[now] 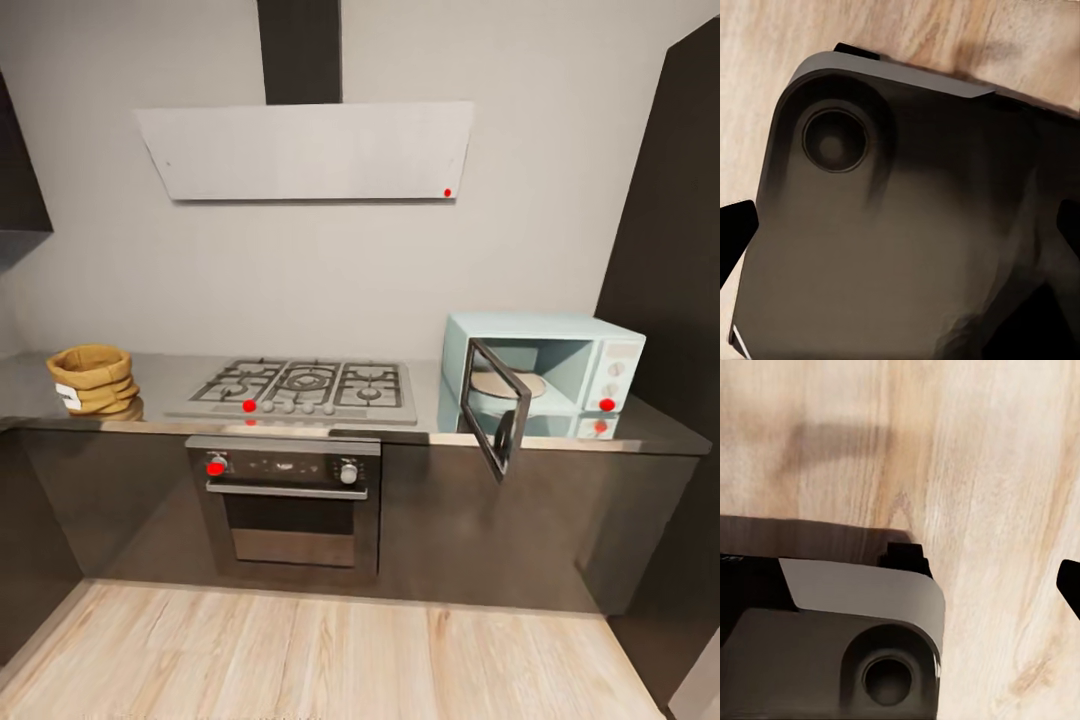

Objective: In the kitchen, take the popcorn bag from the countertop, put it into the microwave, and heat it until the popcorn is cooked so the cooked popcorn ends up inside the bag.

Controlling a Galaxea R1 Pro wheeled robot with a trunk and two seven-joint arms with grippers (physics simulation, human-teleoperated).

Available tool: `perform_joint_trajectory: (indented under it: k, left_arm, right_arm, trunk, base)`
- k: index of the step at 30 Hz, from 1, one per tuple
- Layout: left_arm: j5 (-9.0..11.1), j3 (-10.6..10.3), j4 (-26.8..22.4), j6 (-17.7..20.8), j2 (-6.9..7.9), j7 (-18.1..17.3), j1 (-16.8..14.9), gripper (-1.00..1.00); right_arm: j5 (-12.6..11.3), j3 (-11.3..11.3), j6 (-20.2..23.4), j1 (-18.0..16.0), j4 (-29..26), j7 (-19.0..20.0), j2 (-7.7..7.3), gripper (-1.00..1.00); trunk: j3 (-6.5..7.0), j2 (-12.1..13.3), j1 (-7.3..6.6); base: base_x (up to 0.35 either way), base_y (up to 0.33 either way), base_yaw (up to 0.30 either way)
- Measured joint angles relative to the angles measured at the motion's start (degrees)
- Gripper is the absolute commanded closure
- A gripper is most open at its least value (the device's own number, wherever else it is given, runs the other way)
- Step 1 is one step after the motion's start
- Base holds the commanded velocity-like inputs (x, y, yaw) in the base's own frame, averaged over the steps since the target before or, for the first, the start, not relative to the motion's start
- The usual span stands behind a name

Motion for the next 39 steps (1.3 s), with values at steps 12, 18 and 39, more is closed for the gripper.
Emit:
perform_joint_trajectory:
  k: [12,18,39]
  left_arm:
    - [3.58,0.16,0.09,0.04,0.06,0.08,0.03,-1.00]
    - [5.04,0.29,0.09,0.02,-0.06,0.08,-0.01,-1.00]
    - [5.21,0.25,0.00,-0.05,-0.17,0.16,0.02,-1.00]
  right_arm:
    - [0.34,0.07,-1.17,0.39,-0.12,0.00,0.37,-1.00]
    - [0.35,0.11,-1.28,0.36,-0.16,0.00,0.22,-1.00]
    - [0.70,0.47,-1.30,0.39,-0.20,0.05,0.37,-1.00]
  trunk:
    - [0.00,0.00,0.00]
    - [0.00,0.00,0.00]
    - [0.00,0.00,0.00]
  base:
    - [0.000,0.000,0.280]
    - [0.000,0.000,0.280]
    - [0.000,0.000,0.280]
